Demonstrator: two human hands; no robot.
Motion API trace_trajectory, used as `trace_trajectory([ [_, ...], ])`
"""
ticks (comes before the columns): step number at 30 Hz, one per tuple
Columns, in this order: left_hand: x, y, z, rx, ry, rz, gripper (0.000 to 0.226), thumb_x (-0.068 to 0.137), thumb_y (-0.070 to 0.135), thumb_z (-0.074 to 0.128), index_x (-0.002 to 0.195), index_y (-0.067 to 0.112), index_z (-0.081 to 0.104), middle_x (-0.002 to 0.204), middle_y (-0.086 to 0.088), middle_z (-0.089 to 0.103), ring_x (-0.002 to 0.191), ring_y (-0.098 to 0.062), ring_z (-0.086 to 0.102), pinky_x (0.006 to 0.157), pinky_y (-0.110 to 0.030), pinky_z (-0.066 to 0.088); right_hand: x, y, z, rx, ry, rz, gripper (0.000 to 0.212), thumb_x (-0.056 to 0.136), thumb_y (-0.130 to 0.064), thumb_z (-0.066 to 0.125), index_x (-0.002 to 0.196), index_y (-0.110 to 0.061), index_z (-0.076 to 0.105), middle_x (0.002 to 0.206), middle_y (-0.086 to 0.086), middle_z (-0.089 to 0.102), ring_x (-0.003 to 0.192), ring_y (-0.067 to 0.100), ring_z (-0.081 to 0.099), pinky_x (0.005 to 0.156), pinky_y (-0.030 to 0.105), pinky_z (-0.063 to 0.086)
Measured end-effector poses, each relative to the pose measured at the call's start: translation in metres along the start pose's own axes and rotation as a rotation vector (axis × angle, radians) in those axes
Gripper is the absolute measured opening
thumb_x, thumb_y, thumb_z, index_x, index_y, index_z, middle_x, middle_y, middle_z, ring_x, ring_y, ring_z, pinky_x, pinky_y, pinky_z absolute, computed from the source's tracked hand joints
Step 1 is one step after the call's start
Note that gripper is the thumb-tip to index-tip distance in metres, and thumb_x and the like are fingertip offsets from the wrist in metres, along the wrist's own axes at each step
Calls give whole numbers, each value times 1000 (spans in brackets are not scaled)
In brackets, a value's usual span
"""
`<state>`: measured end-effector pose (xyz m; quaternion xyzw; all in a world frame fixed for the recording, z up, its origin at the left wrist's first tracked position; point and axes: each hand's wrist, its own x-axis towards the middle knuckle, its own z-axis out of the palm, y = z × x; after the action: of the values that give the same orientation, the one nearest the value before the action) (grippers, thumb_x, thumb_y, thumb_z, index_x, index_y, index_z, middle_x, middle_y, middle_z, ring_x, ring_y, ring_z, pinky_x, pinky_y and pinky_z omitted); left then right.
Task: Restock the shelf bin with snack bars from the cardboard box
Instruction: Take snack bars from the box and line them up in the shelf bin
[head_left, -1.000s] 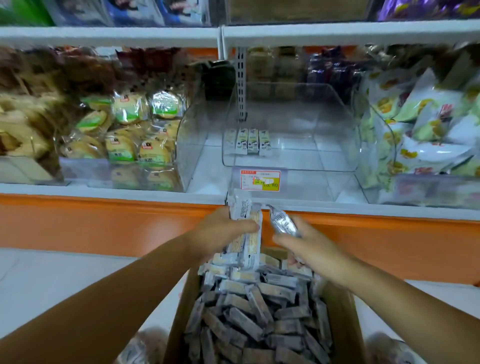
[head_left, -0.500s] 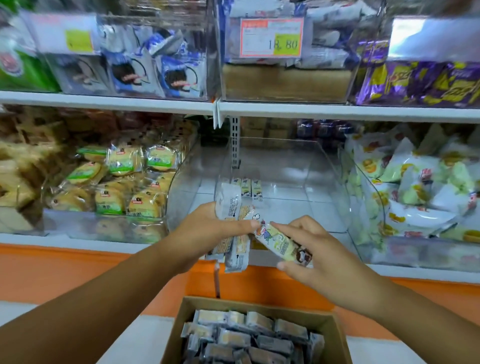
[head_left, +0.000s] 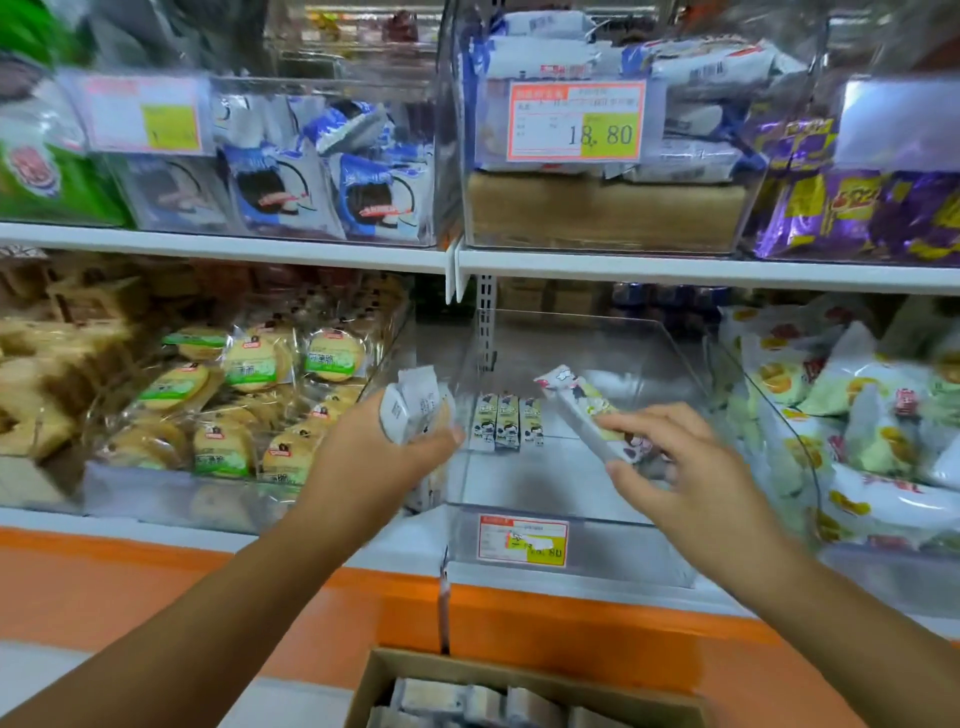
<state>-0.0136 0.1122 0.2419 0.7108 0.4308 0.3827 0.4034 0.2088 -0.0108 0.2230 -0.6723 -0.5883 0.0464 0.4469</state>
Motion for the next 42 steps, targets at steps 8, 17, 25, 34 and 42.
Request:
trace_trajectory([
  [8, 14, -21, 4, 141, -25, -60, 24, 74, 33, 82, 87, 23, 64, 74, 1, 70, 65, -10, 67, 54, -24, 53, 87, 69, 42, -251, -237, 399, 44, 90, -22, 65, 132, -14, 57, 129, 12, 58, 104, 25, 60, 71, 16, 41],
  [17, 16, -38, 13, 20, -118, -106, 21, 78, 25, 80, 77, 15, 62, 48, 17, 59, 43, 5, 52, 42, -6, 37, 113, 111, 90, -372, -617, 380, 57, 100, -16, 44, 152, -19, 22, 151, 8, 18, 125, 28, 43, 90, 27, 44],
  [25, 10, -31, 8, 25, -98, -44, 20, 80, 26, 79, 76, 22, 59, 55, 19, 64, 49, 6, 58, 50, -9, 42, 101, 79, 71, -243, -520, 427, 60, 100, -17, 46, 152, -23, 19, 157, 6, 26, 122, 30, 53, 94, 36, 46],
  [34, -6, 17, 11, -142, 98, 68, 6, 83, 21, 75, 86, 19, 70, 75, -3, 73, 74, -22, 70, 70, -45, 59, 11, -40, 26, 224, -246, 54, 31, 91, -32, 61, 116, -48, 52, 105, -25, 61, 102, -4, 57, 88, 16, 45],
  [42, -23, 32, 26, -586, -183, -207, 39, 72, 30, 78, 107, 16, 73, 100, -8, 77, 94, -28, 74, 88, -55, 56, -20, -53, 33, 355, -195, 132, 49, 84, -27, 71, 110, -60, 45, 97, -25, 53, 92, 1, 58, 78, 20, 51],
])
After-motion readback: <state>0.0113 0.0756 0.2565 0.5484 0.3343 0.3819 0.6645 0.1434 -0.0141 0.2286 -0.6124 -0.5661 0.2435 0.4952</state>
